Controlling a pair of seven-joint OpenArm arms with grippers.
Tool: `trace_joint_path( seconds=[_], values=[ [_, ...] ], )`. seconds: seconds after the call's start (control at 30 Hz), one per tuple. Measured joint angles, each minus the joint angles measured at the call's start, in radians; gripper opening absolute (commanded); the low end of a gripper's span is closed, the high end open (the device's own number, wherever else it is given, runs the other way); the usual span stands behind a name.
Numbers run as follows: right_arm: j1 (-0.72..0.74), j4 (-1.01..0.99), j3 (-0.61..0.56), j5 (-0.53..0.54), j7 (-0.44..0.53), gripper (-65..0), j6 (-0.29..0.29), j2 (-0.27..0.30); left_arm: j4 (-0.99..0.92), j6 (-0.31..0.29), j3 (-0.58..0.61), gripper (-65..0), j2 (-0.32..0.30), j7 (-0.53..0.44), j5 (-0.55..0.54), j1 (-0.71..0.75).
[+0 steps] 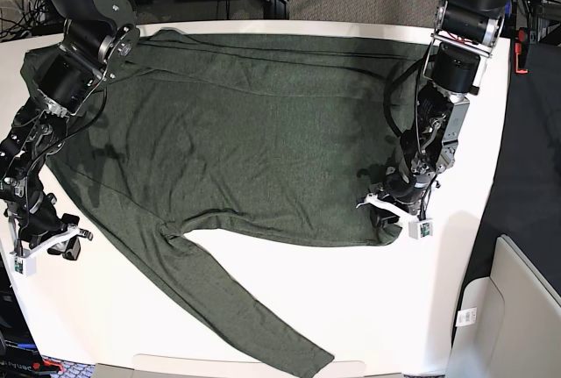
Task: Fold the T-shirt properly
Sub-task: 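Move both grippers down to the shirt's hem corners and grasp them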
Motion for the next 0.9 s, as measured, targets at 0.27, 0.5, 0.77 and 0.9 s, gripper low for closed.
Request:
trace_joint_path(
  seconds=[0.27, 0.5, 0.77, 0.9],
  values=[
    [0.003, -0.089, 0.000, -0.125, 0.077, -43.1, -0.008, -0.002, 0.029, -0.010, 0.000, -65.0, -0.024, 0.032, 0.026, 0.010],
    [0.061, -0.297, -0.011, -0.165, 0.175, -42.9, -0.011, 0.003, 0.106, 0.011, 0.005, -65.0, -0.067, 0.060, 0.029, 0.043],
    [0.108, -0.465, -0.263, -0.193, 0.304, -40.5, -0.110, 0.038, 0.164, 0.008, 0.005, -65.0, -0.060, 0.079, 0.034, 0.062],
    [0.115, -0.479, -0.278, -0.269, 0.341, -32.1, -0.185, 0.054, 0.161, 0.007, 0.005, -65.0, -0.063, 0.079, 0.033, 0.066]
  ],
)
